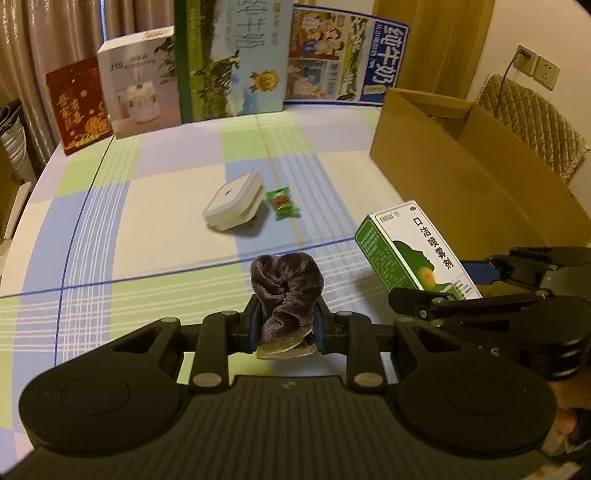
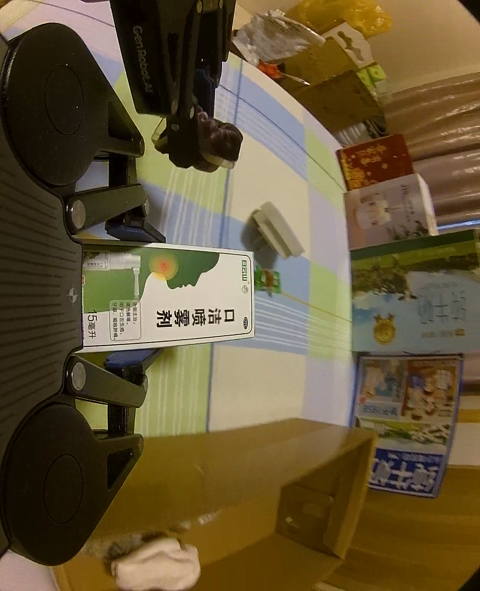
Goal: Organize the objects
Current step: 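Carry the scrunchie and spray box into the cardboard box and open both tools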
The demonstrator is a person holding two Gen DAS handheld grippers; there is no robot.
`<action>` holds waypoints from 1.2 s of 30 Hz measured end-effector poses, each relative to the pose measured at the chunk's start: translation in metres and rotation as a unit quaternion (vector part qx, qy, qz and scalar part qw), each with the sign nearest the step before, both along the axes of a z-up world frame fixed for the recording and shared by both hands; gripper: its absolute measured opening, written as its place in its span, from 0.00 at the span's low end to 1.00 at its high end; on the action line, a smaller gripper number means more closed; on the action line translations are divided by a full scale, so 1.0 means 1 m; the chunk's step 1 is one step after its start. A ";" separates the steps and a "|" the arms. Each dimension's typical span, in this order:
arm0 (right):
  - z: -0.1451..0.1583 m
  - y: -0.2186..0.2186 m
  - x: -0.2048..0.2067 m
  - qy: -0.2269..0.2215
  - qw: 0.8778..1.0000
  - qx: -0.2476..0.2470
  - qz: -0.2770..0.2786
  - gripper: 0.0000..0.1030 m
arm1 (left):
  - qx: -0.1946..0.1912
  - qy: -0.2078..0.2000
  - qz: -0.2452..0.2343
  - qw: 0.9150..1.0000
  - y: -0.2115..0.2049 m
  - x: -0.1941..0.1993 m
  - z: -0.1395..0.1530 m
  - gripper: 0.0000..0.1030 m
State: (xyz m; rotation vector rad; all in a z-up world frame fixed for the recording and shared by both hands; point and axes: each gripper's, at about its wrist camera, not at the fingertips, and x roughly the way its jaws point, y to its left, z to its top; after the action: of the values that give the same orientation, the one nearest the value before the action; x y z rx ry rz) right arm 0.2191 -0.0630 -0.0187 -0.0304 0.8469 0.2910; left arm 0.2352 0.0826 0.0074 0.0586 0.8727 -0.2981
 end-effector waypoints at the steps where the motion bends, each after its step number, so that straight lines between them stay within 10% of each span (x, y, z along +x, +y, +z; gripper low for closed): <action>1: 0.003 -0.002 -0.003 -0.011 1.000 0.001 -0.002 0.51 | -0.001 -0.004 -0.003 1.000 -0.004 -0.001 0.003 0.22; 36: 0.105 -0.151 -0.049 -0.117 0.983 -0.017 -0.141 0.51 | -0.083 -0.085 -0.100 0.988 -0.144 -0.021 0.071 0.22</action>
State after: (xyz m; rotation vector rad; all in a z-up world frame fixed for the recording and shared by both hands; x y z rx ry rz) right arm 0.1702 -0.2135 0.0866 0.0227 0.6135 0.0055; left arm 0.2138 -0.0616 0.0784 0.0157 0.6707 -0.5450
